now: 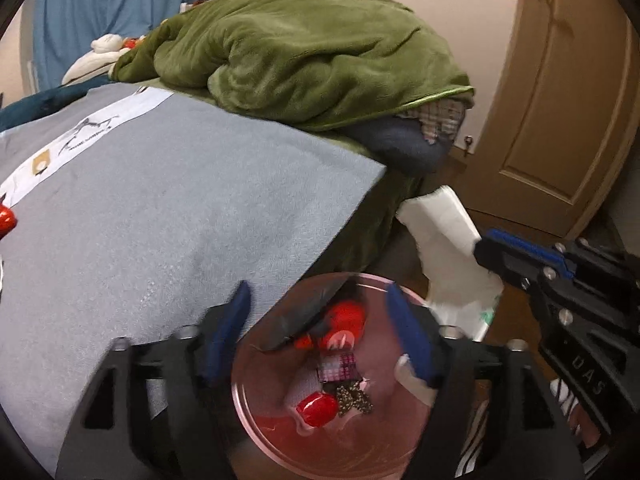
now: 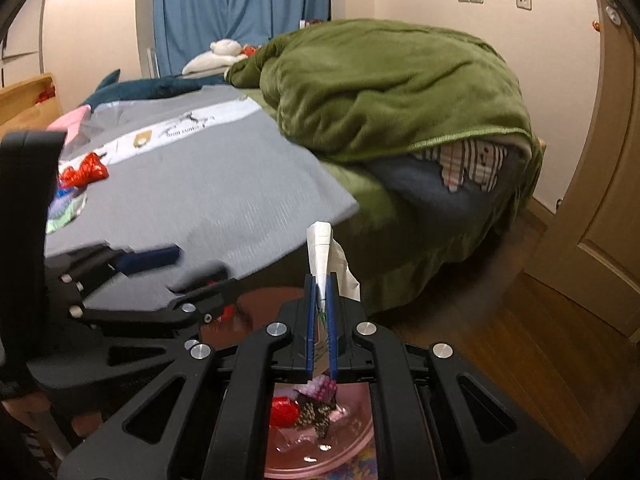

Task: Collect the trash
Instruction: 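Carry the black bag with the left tool while the right tool carries the box to the basin, then open both tools over the pink basin to drop the black bag and box, then move both open tools back over the remaining trash on the bed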

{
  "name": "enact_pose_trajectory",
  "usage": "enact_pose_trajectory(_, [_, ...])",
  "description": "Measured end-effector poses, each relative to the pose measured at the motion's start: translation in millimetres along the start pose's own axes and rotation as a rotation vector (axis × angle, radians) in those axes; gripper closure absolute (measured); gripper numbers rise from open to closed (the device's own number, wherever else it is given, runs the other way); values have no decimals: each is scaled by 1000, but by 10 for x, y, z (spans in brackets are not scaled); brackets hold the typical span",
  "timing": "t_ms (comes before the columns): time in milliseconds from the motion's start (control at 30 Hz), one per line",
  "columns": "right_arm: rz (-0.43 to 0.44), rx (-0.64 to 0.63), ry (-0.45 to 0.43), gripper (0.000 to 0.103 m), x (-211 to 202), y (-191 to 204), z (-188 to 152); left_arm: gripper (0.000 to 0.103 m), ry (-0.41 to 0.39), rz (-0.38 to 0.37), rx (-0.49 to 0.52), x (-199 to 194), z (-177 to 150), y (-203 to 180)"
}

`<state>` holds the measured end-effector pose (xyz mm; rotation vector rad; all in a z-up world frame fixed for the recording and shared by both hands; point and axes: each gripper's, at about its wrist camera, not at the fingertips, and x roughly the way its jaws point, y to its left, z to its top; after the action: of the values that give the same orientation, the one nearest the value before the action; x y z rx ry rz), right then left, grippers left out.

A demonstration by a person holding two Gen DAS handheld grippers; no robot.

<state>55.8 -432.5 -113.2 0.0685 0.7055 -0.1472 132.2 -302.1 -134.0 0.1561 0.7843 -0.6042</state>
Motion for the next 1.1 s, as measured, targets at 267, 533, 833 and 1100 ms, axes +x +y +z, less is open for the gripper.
enact_pose_trajectory(267, [25,39,141,54,264,-37,-163,14,11,46,-50,82,-7,169])
enact_pose_trajectory(533, [47,28,83,22,149,98,-14,13,-16,111,-45,-187,92,393])
enact_pose_trajectory(833, [120,-49,-27,10,-108,626,363,13,-104,266,-96,-919,175,1063])
enact_pose_trajectory(1100, [197,-84,-71,6,-226,1336,599,13,-176,397,-196,-1686,30,1762])
